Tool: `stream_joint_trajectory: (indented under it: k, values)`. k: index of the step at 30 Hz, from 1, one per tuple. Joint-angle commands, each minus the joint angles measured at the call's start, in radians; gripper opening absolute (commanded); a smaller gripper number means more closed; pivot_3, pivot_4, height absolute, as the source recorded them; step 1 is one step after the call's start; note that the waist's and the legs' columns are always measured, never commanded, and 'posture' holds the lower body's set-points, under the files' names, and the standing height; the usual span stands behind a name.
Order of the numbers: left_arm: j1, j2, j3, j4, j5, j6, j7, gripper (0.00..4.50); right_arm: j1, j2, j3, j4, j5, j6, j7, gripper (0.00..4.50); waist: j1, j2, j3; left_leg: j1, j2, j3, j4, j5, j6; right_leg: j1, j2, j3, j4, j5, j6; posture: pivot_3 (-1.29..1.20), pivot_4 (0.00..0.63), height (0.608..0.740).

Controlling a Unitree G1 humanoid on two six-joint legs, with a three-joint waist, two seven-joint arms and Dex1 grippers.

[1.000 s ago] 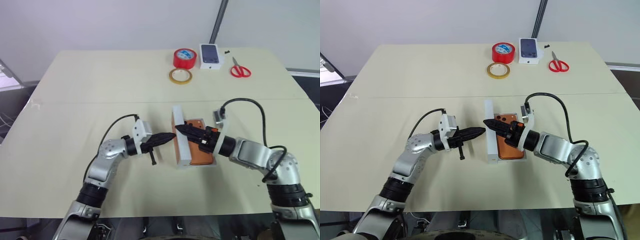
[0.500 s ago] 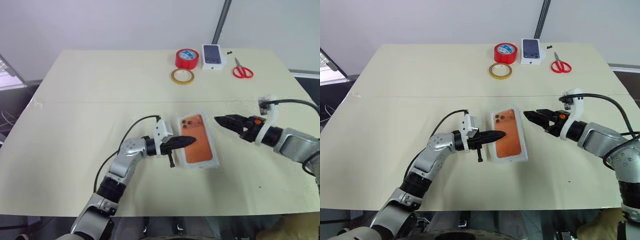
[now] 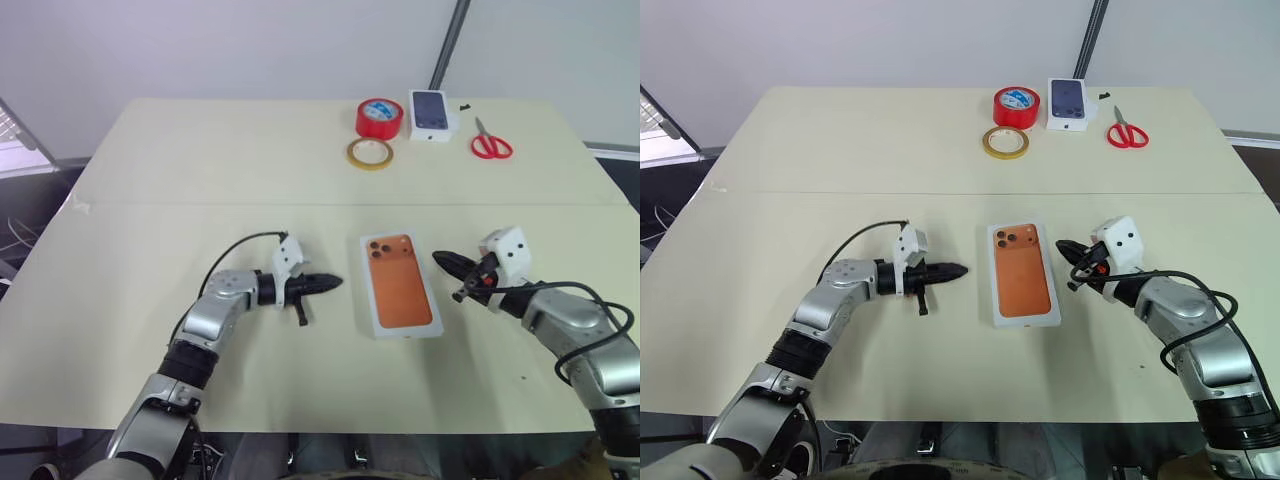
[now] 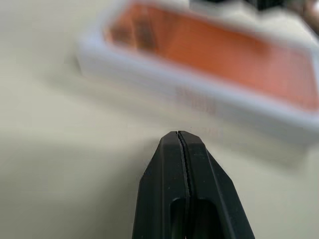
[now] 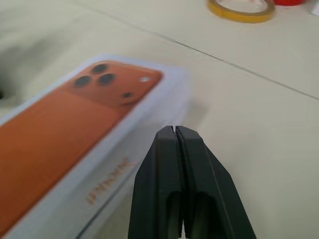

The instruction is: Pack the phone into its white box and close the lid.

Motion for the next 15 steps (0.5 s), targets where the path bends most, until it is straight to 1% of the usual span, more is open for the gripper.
stream_joint_trajectory:
  k: [1, 5, 10, 15]
  values:
    - [-0.040, -0.051, 0.000, 0.046, -0.011, 0.021, 0.007, 0.00, 0.009, 0.042, -0.019, -0.030, -0.029, -0.022, 0.000, 0.07, -0.001, 0.000, 0.000, 0.000, 0.000, 0.000, 0.000, 0.000, 0.000, 0.001, 0.000, 0.000, 0.000, 0.000, 0.000, 0.00, 0.150, 0.740]
    - [-0.060, -0.095, -0.021, 0.063, 0.005, 0.028, 0.002, 0.00, 0.019, 0.077, 0.007, -0.092, -0.069, -0.012, -0.006, 0.07, -0.004, 0.000, 0.000, 0.000, 0.000, 0.000, 0.000, 0.000, 0.000, 0.000, 0.000, 0.000, 0.000, 0.000, 0.000, 0.00, 0.150, 0.740]
    - [-0.066, -0.145, -0.042, 0.086, 0.014, 0.023, -0.008, 0.00, 0.001, 0.099, 0.022, -0.100, -0.125, -0.006, -0.006, 0.07, -0.005, 0.001, 0.000, 0.001, 0.000, 0.000, 0.000, 0.000, 0.000, 0.001, 0.000, 0.000, 0.000, 0.000, 0.000, 0.00, 0.150, 0.740]
    - [-0.110, -0.175, 0.002, 0.073, -0.013, 0.033, 0.017, 0.00, -0.019, 0.111, 0.031, -0.110, -0.155, 0.004, 0.007, 0.07, -0.003, 0.001, 0.000, 0.001, -0.001, 0.000, 0.000, 0.000, 0.000, 0.001, 0.000, 0.000, 0.000, 0.000, 0.000, 0.00, 0.150, 0.740]
